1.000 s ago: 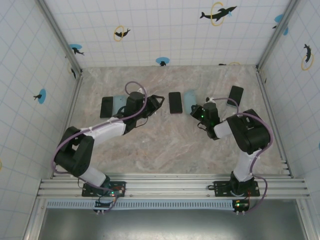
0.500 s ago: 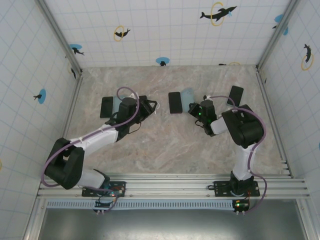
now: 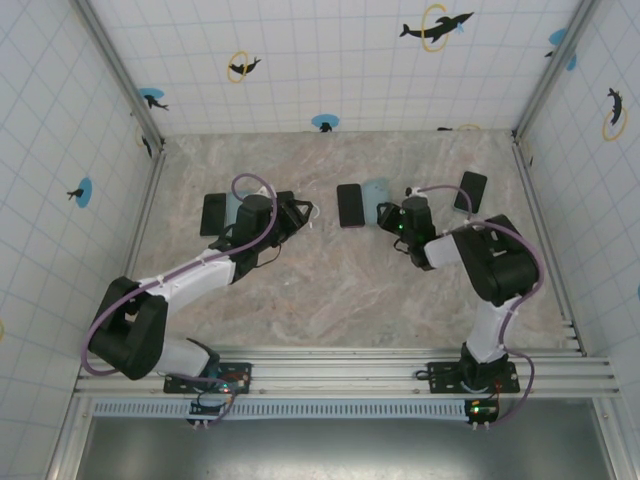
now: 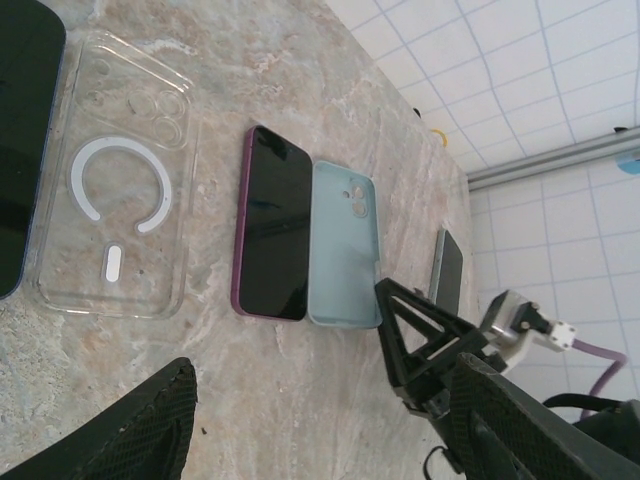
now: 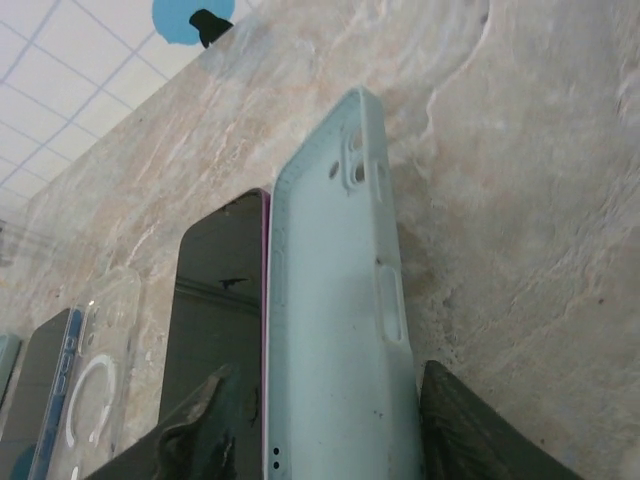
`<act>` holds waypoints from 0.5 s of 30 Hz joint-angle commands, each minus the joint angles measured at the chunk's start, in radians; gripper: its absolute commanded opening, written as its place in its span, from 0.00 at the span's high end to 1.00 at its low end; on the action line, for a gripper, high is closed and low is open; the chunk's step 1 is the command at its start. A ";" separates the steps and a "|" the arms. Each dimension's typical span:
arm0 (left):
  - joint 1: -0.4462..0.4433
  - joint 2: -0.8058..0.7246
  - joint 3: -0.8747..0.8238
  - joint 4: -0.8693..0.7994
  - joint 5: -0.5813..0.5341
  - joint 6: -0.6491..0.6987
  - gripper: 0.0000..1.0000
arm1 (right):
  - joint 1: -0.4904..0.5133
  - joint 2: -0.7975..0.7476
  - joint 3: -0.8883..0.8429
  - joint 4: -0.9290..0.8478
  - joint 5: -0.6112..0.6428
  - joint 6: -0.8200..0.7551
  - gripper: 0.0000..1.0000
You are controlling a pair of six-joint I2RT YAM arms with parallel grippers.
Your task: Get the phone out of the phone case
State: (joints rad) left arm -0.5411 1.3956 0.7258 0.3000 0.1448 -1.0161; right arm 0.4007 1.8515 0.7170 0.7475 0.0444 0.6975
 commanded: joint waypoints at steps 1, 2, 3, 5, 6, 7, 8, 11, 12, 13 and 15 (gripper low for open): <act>0.007 -0.001 -0.012 0.013 0.005 0.031 0.32 | -0.019 -0.078 0.000 -0.071 0.054 -0.084 0.47; 0.007 0.000 -0.012 0.015 0.006 0.030 0.32 | -0.025 -0.095 -0.004 -0.084 0.057 -0.097 0.45; 0.008 0.002 -0.013 0.016 0.010 0.030 0.32 | -0.031 -0.111 -0.005 -0.102 0.061 -0.113 0.44; 0.008 0.002 -0.016 0.019 0.012 0.030 0.32 | -0.049 -0.141 -0.005 -0.141 0.064 -0.144 0.43; 0.007 0.000 -0.016 0.022 0.011 0.031 0.31 | -0.060 -0.157 -0.004 -0.164 0.066 -0.159 0.42; 0.007 0.000 -0.017 0.023 0.011 0.030 0.31 | -0.071 -0.171 -0.002 -0.181 0.065 -0.173 0.41; 0.007 0.002 -0.018 0.027 0.012 0.028 0.31 | -0.088 -0.185 0.002 -0.206 0.058 -0.189 0.40; 0.007 0.007 -0.017 0.048 0.027 0.021 0.31 | -0.140 -0.229 0.021 -0.303 0.062 -0.256 0.32; 0.007 0.012 -0.015 0.061 0.039 0.015 0.31 | -0.160 -0.240 0.034 -0.346 0.064 -0.283 0.24; 0.008 0.017 -0.014 0.068 0.046 0.011 0.31 | -0.179 -0.246 0.050 -0.383 0.063 -0.306 0.21; 0.003 0.030 -0.009 0.079 0.057 -0.002 0.31 | -0.222 -0.255 0.083 -0.475 0.081 -0.354 0.16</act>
State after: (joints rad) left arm -0.5411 1.4071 0.7147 0.3321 0.1711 -1.0180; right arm 0.2226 1.6318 0.7380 0.4313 0.0898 0.4500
